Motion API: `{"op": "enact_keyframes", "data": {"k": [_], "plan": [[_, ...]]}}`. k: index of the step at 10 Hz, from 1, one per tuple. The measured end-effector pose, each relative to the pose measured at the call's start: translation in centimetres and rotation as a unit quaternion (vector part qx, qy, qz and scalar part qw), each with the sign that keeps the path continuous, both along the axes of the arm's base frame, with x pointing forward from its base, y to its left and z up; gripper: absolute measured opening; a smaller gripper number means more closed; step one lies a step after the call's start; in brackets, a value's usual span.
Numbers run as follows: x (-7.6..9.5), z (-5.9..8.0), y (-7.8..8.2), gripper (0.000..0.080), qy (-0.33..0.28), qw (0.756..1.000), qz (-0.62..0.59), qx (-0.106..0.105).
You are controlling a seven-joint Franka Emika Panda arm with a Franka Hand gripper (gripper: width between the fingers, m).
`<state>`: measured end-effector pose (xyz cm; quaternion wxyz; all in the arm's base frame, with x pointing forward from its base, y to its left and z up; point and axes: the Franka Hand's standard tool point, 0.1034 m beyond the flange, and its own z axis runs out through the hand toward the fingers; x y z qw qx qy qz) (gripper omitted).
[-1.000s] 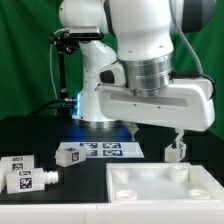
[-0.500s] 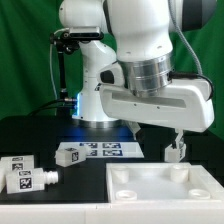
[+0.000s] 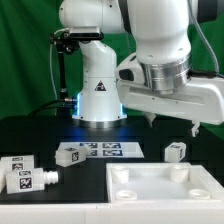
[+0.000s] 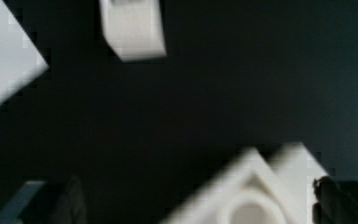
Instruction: Assemble one leg
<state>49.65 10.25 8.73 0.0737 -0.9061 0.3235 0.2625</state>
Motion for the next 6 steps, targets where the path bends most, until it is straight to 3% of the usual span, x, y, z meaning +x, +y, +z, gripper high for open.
{"op": "enact_keyframes", "data": {"k": [1,2,3,4,6], "plan": [[0.1,-0.3,-0.7,0.0649,0.02,1.0,-0.001,0.012],[0.1,-0.8,-1.2,0.0649,0.041,0.998,0.001,0.036],[0.8,-2.2,-2.3,0.0649,0.04,0.997,-0.006,0.066],[0.2,-3.3,-2.4,0.0649,0.047,0.996,-0.023,0.07],[-1.9,-4.9,-0.6,0.0649,0.102,0.983,-0.083,0.125]]}}
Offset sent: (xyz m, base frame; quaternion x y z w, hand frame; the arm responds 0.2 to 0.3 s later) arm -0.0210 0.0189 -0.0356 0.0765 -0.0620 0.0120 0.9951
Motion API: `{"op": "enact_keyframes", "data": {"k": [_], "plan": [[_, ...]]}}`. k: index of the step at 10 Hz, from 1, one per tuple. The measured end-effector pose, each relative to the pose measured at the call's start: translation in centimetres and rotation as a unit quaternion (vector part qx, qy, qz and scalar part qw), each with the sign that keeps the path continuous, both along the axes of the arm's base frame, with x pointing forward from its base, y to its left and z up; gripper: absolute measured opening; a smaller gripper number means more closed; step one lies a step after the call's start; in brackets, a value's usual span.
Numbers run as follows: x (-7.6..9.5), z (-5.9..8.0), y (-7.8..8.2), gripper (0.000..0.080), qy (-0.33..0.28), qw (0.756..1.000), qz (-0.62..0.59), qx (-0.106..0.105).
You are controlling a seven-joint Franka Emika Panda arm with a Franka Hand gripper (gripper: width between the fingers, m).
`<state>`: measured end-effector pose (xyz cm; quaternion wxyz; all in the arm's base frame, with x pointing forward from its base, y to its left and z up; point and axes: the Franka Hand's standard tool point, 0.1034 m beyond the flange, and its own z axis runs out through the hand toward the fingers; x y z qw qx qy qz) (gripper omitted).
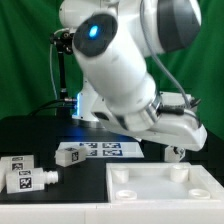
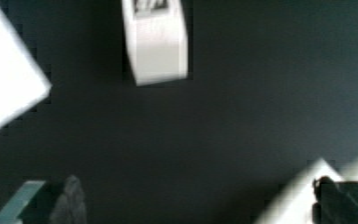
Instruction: Assemble one leg
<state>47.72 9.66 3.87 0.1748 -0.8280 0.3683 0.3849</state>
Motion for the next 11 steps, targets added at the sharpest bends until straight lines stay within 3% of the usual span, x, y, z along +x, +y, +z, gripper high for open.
{"op": "enact_keyframes", "data": {"k": [2,5,7,9,11], "plan": [[-0.9,0.0,-0.3,0.0649,0.044,0.998,-0.006,0.037],[-1.0,-0.3,-0.1,0.0649,0.045,0.998,-0.007,0.038],[-2.6,-0.3,1.8,0.0649,0.058,0.997,0.002,0.047],[-3.6,0.1,3.4,0.0649,0.062,0.997,0.016,0.042],[-3.5,-0.1,3.2,0.0649,0.062,0.997,0.014,0.043]]}}
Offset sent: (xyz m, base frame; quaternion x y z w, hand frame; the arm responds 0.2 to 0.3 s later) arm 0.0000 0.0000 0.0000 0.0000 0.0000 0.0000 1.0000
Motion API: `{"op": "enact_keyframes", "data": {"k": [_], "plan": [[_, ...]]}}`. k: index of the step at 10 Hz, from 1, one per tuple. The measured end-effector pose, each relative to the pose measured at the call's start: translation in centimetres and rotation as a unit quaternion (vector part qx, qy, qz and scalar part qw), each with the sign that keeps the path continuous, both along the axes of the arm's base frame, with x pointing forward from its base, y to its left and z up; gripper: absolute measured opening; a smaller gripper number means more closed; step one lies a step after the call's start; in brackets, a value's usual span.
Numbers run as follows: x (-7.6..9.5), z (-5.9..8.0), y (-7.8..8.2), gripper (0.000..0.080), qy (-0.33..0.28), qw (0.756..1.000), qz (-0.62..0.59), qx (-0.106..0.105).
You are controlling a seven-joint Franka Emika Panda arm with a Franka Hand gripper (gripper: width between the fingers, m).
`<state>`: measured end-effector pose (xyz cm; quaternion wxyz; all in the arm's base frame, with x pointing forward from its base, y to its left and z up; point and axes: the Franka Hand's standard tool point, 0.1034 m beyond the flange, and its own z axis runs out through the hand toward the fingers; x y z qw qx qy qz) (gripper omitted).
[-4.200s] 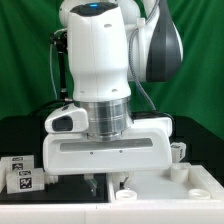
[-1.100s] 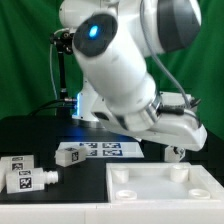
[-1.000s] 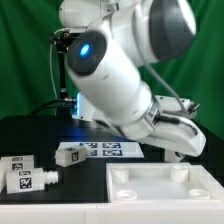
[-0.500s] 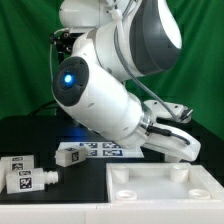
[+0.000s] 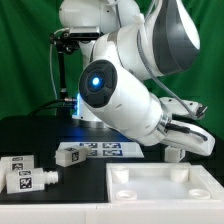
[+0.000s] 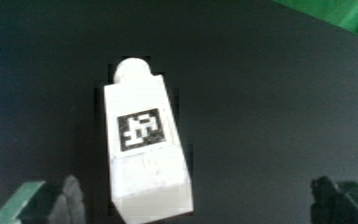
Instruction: Assemble one leg
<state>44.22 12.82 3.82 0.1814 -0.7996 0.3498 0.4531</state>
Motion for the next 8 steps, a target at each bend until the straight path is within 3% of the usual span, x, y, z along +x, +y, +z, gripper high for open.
{"op": "enact_keyframes", "data": {"k": [2,5,8], "plan": [[-0.6,-0.7,0.1,0.0649,0.003,1.0,-0.004,0.006],[-3.5,-2.7,1.1,0.0649,0.017,1.0,-0.009,-0.007],[-3.7,-2.9,1.8,0.0649,0.02,1.0,-0.005,-0.01]]}}
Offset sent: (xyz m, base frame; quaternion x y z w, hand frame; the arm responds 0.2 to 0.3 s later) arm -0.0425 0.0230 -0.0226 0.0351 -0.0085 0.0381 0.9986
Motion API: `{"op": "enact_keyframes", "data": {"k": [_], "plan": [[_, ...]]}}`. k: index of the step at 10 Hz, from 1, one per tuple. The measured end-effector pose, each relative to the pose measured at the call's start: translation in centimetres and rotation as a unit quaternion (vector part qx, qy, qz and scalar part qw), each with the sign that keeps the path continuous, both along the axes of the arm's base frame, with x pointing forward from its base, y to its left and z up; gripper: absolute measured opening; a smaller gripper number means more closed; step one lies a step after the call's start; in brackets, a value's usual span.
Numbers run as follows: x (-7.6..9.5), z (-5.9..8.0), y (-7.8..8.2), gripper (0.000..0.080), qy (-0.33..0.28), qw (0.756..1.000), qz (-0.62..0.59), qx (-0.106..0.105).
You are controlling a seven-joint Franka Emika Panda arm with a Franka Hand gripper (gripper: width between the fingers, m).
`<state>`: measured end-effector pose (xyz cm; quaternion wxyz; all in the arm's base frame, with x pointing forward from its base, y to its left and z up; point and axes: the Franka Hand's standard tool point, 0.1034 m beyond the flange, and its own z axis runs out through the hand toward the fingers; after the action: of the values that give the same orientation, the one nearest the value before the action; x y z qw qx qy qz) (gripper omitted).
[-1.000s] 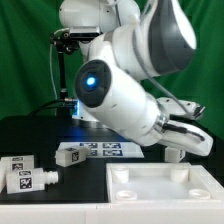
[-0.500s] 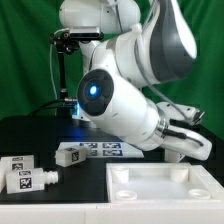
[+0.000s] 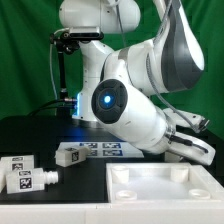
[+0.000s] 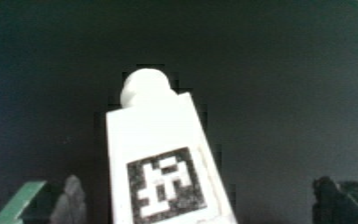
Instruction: Assemble one leg
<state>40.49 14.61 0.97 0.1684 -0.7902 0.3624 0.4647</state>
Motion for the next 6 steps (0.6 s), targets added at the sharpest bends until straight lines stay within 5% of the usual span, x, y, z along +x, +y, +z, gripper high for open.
{"op": "enact_keyframes", "data": {"k": [2,3,4,6], "plan": [[0.0,0.0,0.0,0.0395,0.0,1.0,0.0,0.0],[0.0,0.0,0.0,0.0395,0.0,1.0,0.0,0.0],[0.0,0.0,0.0,0.0285,0.0,1.0,0.0,0.0],[1.2,1.1,-0.9,0.0285,-0.016,1.0,0.001,-0.001]]}}
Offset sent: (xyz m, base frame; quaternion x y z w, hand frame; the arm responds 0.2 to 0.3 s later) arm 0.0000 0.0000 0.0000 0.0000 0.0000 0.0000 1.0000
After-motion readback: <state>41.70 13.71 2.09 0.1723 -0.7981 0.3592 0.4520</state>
